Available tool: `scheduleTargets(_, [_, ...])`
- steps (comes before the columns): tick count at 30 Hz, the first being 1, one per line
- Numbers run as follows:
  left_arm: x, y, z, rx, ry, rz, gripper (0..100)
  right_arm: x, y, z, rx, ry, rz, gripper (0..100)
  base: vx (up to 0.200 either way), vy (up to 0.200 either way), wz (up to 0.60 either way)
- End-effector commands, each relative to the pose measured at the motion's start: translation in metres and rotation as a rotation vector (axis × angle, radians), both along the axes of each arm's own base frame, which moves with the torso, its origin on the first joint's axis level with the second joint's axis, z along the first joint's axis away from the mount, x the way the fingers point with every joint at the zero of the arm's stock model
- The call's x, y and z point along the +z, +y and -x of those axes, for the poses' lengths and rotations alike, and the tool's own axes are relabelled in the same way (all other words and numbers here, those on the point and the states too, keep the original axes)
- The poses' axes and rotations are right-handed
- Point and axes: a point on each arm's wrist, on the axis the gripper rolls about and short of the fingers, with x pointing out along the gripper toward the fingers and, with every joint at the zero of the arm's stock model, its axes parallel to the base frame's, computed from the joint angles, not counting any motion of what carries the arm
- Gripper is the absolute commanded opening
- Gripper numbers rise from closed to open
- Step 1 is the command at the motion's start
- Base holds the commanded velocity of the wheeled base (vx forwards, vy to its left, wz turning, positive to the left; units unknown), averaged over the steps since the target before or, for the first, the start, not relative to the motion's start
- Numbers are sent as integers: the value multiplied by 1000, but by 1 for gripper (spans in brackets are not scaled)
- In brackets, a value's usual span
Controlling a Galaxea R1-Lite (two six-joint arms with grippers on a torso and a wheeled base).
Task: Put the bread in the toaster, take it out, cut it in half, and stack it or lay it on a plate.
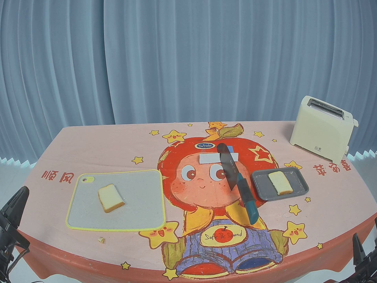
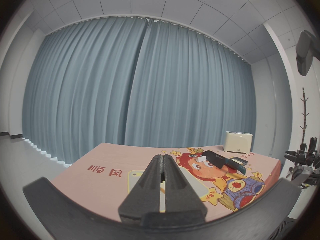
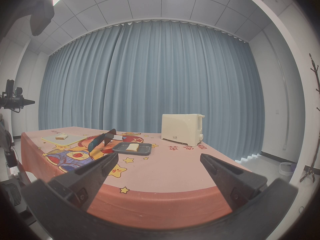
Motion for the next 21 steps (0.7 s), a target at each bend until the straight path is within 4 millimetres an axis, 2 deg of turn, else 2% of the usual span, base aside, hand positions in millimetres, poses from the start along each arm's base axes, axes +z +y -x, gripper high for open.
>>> scheduleTargets(1, [0, -1, -4, -33, 12, -2, 0, -5, 0, 0, 0, 0, 0, 100, 0, 0, 0])
scheduleTargets(9, [3, -2, -12, -69, 9, -1, 0, -5, 0, 0, 0, 1, 0, 100, 0, 0, 0])
scheduleTargets(16, [10, 12, -34, 119, -62, -14, 0, -5, 0, 0, 0, 0, 0, 100, 0, 0, 0])
scheduleTargets(21, [3, 23, -43, 181, -44, -52, 0, -5, 0, 0, 0, 0, 0, 100, 0, 0, 0])
